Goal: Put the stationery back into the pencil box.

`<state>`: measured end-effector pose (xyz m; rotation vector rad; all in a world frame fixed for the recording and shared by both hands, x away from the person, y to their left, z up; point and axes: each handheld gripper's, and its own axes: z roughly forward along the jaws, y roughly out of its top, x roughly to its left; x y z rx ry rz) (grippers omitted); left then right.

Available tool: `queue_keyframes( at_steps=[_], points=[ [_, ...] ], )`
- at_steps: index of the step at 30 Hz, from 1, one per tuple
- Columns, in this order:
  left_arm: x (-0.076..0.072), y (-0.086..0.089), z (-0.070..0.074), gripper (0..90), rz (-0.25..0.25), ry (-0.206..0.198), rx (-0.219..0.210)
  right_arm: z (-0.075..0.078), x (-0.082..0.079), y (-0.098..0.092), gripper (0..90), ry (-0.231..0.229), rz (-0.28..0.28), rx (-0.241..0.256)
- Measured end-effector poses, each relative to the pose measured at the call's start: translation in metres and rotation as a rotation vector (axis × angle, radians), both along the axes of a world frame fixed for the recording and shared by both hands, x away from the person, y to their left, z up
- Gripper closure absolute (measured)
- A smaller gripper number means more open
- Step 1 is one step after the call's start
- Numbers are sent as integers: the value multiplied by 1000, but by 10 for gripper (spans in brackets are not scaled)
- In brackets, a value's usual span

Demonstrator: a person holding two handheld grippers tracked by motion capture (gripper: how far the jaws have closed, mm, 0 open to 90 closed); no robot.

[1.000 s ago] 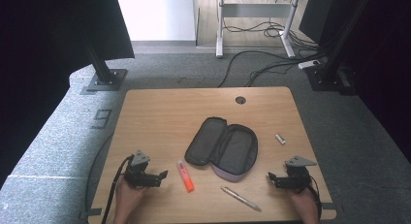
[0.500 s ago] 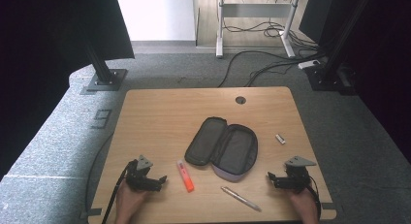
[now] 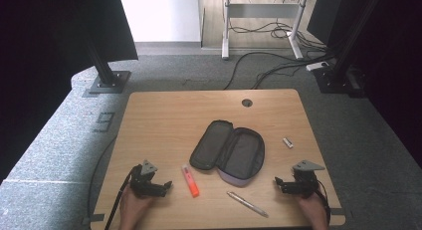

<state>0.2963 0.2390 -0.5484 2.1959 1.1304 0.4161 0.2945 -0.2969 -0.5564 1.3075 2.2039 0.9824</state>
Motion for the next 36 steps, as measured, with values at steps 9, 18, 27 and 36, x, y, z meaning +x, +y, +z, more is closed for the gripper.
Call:
queue_keyframes(
  at_steps=[9,18,27,36],
  points=[
    [0,0,0,0,0,0,0,0,0,2,46,10,9,-10],
    [0,0,0,0,0,0,0,5,1,1,54,10,21,18],
    [0,0,0,0,0,0,0,16,7,1,47,-1,28,10],
    [0,0,0,0,0,0,0,24,17,-6,128,-12,16,24]
  ],
)
